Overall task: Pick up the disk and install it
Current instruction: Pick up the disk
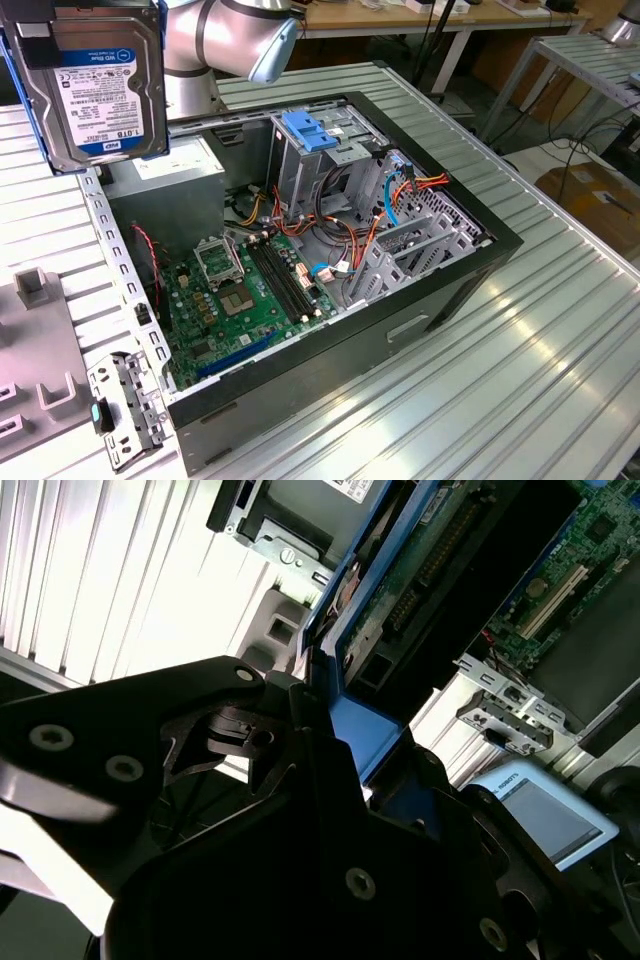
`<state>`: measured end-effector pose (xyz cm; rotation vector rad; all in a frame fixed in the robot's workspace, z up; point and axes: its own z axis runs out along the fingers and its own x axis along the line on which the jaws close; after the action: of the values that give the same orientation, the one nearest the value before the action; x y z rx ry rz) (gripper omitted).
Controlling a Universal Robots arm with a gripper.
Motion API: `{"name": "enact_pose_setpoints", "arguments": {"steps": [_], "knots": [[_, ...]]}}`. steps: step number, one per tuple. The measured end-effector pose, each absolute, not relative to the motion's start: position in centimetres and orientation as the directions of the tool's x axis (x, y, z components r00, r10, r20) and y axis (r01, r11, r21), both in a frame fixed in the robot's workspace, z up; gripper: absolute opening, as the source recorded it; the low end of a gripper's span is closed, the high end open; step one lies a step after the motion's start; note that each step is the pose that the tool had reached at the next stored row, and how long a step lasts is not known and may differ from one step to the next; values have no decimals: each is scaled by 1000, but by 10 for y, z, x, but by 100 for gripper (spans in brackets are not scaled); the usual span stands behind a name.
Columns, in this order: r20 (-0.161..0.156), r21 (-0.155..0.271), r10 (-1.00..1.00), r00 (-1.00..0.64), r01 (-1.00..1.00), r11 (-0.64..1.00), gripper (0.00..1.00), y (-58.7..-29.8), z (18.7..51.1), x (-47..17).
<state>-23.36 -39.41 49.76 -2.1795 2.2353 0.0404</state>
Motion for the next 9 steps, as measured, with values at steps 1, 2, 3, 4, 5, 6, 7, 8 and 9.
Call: {"name": "enact_pose_setpoints", "arguments": {"steps": [1, 2, 3, 4, 5, 6, 7, 8, 9], "knots": [[-32, 5, -999, -25, -1000, 25, 37, -394, 498, -234], [-32, 5, -999, -25, -1000, 25, 37, -395, 498, -233], [-32, 5, -999, -25, -1000, 25, 37, -395, 498, -234], [-32, 5, -999, -25, -1000, 25, 37, -396, 498, -233], [-32, 5, -999, -25, -1000, 25, 37, -397, 498, -233], [-32, 5, -999, -25, -1000, 25, 37, -398, 498, -233], [-32, 5, -999, -25, -1000, 25, 37, -398, 498, -233], [-32, 5, -999, -25, -1000, 25, 37, -399, 498, -233], [-32, 5, -999, -25, -1000, 25, 37, -399, 498, -233]]}}
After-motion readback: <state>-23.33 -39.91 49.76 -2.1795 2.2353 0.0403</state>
